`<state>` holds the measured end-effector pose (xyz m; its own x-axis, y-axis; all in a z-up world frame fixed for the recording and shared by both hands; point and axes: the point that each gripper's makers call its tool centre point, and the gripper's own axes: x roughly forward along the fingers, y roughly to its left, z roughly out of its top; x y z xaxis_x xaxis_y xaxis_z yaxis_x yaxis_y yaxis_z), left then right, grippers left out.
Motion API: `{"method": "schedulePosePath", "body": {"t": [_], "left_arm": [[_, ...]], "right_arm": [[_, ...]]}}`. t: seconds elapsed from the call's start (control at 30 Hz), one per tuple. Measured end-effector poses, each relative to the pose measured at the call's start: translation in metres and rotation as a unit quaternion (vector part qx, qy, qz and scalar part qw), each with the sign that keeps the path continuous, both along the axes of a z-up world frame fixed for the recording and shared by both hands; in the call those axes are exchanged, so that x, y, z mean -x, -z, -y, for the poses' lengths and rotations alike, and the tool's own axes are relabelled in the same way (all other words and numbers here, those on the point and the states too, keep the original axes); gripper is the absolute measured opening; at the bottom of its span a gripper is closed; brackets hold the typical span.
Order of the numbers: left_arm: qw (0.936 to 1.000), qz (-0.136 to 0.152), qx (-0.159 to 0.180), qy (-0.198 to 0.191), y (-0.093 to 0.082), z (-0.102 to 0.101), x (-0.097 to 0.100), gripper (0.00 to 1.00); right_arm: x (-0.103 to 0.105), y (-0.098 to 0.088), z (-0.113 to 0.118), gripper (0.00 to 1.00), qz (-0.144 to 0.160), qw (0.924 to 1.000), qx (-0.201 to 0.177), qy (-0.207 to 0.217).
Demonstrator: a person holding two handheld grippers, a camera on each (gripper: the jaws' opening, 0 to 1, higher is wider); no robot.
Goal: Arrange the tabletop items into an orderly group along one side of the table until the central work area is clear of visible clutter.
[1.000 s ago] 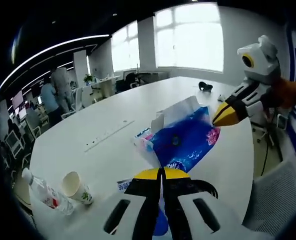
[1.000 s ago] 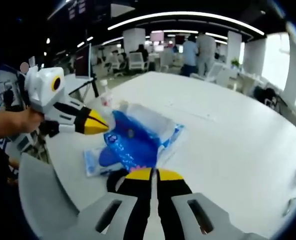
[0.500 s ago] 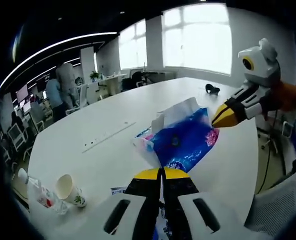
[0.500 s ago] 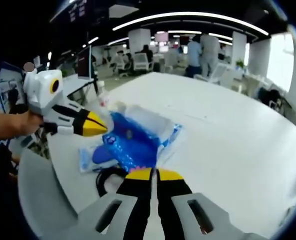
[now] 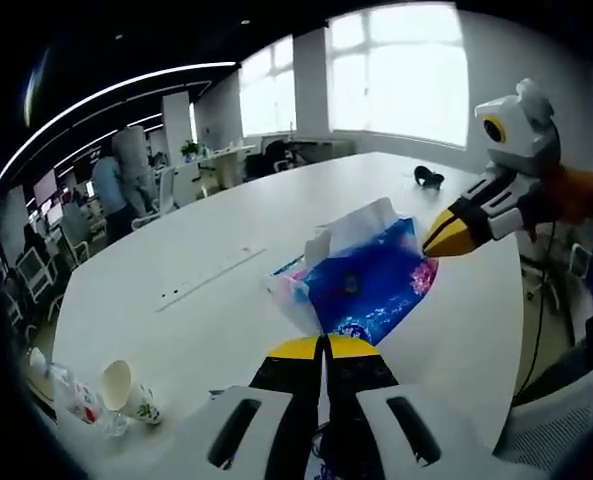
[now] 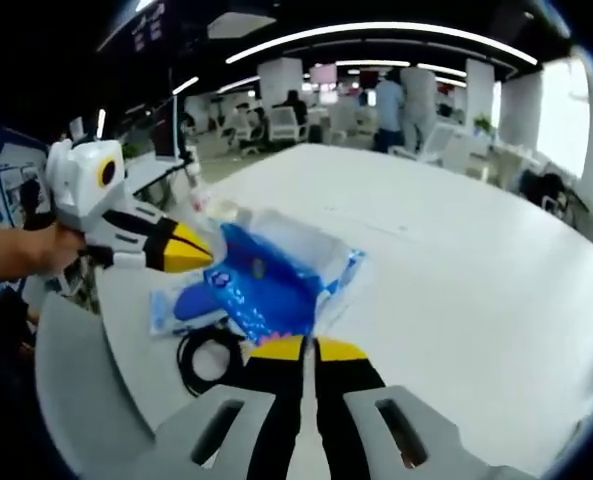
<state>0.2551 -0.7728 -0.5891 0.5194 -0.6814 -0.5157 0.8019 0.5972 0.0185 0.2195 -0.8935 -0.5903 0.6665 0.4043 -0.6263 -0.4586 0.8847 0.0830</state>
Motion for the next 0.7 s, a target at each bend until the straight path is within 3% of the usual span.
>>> {"method": "schedulePosePath", "body": {"t": [0.7], "left_arm": [[1.0000,-0.006,0.000,-0.004,0.009,0.048,-0.015,0.00]], "right_arm": [[-0.012,0.014,0.046,0.00,-0.008,1.0000,0.001,-0.004]]}}
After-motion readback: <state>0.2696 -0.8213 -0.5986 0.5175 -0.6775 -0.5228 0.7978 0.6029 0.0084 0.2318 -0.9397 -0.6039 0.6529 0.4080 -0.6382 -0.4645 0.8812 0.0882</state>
